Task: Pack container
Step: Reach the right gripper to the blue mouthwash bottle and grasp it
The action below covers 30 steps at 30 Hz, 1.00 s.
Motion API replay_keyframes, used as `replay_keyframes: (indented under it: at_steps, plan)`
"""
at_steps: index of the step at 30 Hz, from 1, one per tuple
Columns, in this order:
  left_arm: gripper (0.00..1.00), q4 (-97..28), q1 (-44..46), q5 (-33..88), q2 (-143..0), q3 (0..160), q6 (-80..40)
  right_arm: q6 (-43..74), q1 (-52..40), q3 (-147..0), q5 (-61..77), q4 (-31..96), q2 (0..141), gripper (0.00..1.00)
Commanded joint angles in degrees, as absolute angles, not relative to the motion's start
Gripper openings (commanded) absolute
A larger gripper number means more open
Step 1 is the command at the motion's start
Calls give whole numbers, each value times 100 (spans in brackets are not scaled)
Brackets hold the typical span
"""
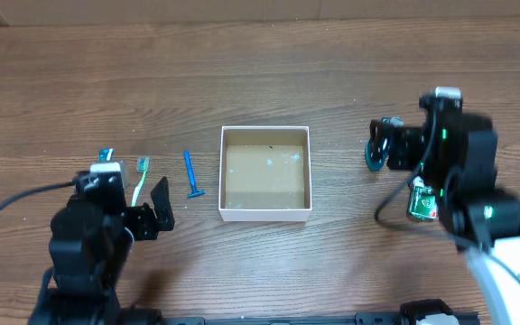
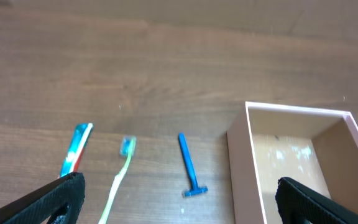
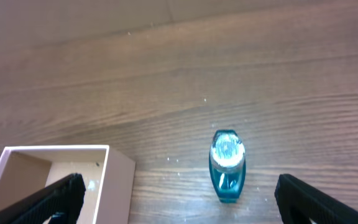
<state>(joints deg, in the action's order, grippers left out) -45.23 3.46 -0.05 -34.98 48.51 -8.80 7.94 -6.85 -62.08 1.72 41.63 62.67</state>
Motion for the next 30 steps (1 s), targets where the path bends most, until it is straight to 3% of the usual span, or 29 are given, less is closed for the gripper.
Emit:
replay_keyframes:
  at_steps: [1, 4, 12, 30]
  plan:
    - [100, -4954, 377, 390, -4069, 5507, -941, 261, -690, -7529, 163, 5142, 7183, 100]
    - [100, -5349, 377, 449, -4414, 5828, -934, 252, -692, -8331, 158, 5935, 7699, 100]
    - [100, -5465, 377, 451, -4563, 5920, -923, 648, -687, -8423, -292, 5798, 7863, 100]
    - [100, -5461, 377, 447, -4565, 5920, -921, 733, -443, -8580, 12, 6333, 10226, 100]
